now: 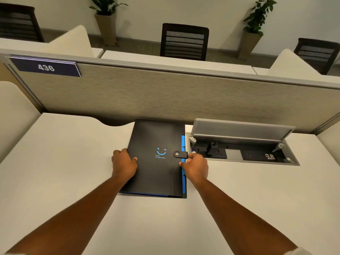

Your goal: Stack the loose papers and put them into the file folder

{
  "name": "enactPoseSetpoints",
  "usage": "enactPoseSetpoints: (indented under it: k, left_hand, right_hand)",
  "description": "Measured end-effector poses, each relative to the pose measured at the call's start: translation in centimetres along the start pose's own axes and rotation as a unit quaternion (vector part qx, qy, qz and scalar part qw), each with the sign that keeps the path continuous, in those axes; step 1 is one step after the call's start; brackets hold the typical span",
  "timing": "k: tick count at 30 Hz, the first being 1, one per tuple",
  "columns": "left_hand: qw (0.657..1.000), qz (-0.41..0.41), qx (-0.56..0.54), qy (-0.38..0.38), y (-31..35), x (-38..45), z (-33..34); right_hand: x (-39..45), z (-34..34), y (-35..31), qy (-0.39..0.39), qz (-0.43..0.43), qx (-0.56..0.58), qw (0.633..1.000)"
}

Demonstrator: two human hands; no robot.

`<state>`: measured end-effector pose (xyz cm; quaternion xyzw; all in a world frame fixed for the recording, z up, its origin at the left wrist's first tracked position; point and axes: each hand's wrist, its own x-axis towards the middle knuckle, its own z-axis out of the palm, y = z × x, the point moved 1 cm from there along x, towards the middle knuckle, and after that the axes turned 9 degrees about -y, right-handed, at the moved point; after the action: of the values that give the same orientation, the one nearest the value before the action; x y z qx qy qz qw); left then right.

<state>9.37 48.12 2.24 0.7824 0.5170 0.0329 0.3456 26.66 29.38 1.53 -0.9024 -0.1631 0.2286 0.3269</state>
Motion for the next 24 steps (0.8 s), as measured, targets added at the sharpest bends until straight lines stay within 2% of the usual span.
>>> enactPoseSetpoints:
  k: [11,24]
  left_hand:
    - [0.998,0.009,0.062,0.02,0.25,-0.68,0.08]
    - [0.997,0.012,0.073,0.017,0.42,-1.03,0.03]
  right_hand:
    - [0.0,0.16,0.34,0.013,-0.003,0.038,0.999]
    - [0.15,0.45,0.56,0.003,-0.011,0.035,0.999]
